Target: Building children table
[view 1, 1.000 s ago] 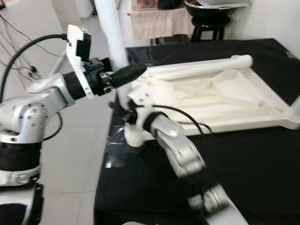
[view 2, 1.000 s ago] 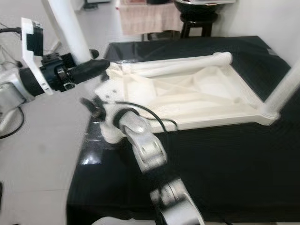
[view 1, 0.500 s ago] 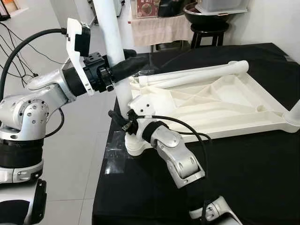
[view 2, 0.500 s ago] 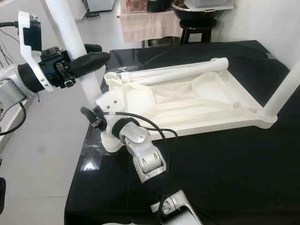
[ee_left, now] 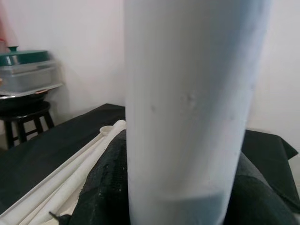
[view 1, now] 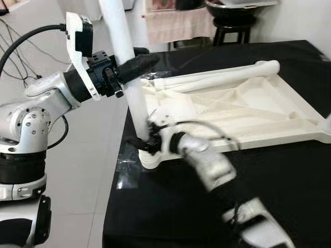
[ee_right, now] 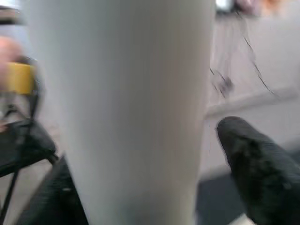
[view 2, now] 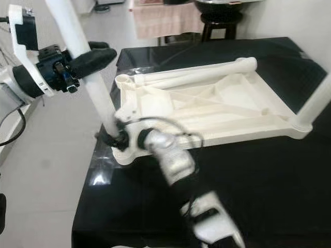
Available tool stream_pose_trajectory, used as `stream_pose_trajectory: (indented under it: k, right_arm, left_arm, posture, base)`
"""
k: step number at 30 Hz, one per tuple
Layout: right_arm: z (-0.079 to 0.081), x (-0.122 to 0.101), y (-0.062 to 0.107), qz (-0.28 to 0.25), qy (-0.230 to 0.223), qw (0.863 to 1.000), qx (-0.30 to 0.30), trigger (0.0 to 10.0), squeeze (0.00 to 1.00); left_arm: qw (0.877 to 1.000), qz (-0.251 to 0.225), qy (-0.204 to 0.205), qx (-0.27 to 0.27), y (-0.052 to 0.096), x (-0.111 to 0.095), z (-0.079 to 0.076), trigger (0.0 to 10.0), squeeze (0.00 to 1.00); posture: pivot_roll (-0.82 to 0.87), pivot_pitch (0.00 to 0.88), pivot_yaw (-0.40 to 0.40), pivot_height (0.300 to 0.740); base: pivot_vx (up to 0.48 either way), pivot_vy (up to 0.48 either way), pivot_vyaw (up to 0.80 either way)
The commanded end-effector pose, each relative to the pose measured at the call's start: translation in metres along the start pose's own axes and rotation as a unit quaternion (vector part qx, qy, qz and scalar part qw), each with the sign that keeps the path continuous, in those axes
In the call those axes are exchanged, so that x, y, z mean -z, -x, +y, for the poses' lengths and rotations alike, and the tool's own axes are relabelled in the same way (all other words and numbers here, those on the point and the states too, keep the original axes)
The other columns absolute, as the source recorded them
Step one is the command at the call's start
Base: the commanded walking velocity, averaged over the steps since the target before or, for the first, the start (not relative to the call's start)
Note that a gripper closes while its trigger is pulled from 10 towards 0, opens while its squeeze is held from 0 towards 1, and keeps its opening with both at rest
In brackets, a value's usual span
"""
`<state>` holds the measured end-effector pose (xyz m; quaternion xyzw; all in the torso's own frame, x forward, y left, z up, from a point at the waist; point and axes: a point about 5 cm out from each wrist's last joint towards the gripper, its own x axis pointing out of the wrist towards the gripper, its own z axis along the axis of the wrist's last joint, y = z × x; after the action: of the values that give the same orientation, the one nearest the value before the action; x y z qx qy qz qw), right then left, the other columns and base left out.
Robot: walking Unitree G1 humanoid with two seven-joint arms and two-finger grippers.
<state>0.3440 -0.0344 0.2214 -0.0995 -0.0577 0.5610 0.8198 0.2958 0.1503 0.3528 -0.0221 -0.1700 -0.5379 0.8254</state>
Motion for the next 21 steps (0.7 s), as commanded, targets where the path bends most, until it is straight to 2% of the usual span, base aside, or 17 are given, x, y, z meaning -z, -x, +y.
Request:
stream_pose_trajectory:
  k: [1,2,4,7,11,12,15,16,21]
  right_arm:
    - [0.001,0.0,0.002,-0.001,0.019,0.998,-0.052,10.0,0.5]
    - [-0.001,0.001,0.004,0.011,0.021,0.997,-0.076,10.0,0.0]
    - [-0.002,0.002,0.004,0.018,0.02,0.996,-0.089,10.0,0.0]
    - [-0.003,0.013,0.006,0.054,0.011,0.988,-0.143,10.0,0.0]
    - [-0.008,0.017,0.0,0.054,-0.003,0.988,-0.145,10.0,0.0]
    - [-0.009,0.017,-0.002,0.05,-0.01,0.988,-0.144,3.9,0.0]
    - [-0.01,0.017,-0.003,0.047,-0.014,0.988,-0.147,3.9,0.0]
    - [-0.011,0.017,-0.005,0.04,-0.022,0.989,-0.142,0.0,0.0]
    - [-0.01,0.016,-0.007,0.019,-0.039,0.988,-0.148,0.0,0.0]
  left_arm:
    - [1.0,0.019,0.015,0.011,-0.003,0.01,-0.002,0.0,0.0]
    - [1.0,0.019,0.015,0.011,-0.003,0.01,-0.003,0.0,0.0]
    - [1.0,0.019,0.015,0.011,-0.003,0.011,-0.003,0.0,0.0]
    - [1.0,0.019,0.014,0.014,-0.004,0.01,-0.004,0.0,0.0]
    - [1.0,0.019,0.014,0.016,-0.005,0.009,-0.005,0.0,0.0]
    - [1.0,0.019,0.014,0.017,-0.005,0.01,-0.006,0.0,0.0]
    - [1.0,0.02,0.014,0.018,-0.004,0.01,-0.007,0.0,0.0]
    - [1.0,0.02,0.016,0.019,-0.005,0.01,-0.008,0.0,0.0]
    - [0.999,0.021,0.018,0.021,-0.005,0.011,-0.01,0.0,0.0]
  posture:
    - [-0.01,0.114,0.06,0.74]
    - [-0.01,0.114,0.059,0.74]
    - [-0.01,0.114,0.059,0.74]
    - [0.0,0.114,0.058,0.74]
    - [0.0,0.114,0.058,0.74]
    - [0.01,0.115,0.058,0.74]
    - [0.01,0.116,0.058,0.74]
    - [0.02,0.116,0.059,0.74]
    - [0.02,0.116,0.062,0.74]
  base:
    - [0.0,0.0,0.0]
    - [0.0,0.0,0.0]
    - [0.0,0.0,0.0]
    - [0.0,0.0,0.0]
    - [0.0,0.0,0.0]
    - [0.0,0.0,0.0]
    - [0.0,0.0,0.0]
    - [0.0,0.0,0.0]
    - [0.0,0.0,0.0]
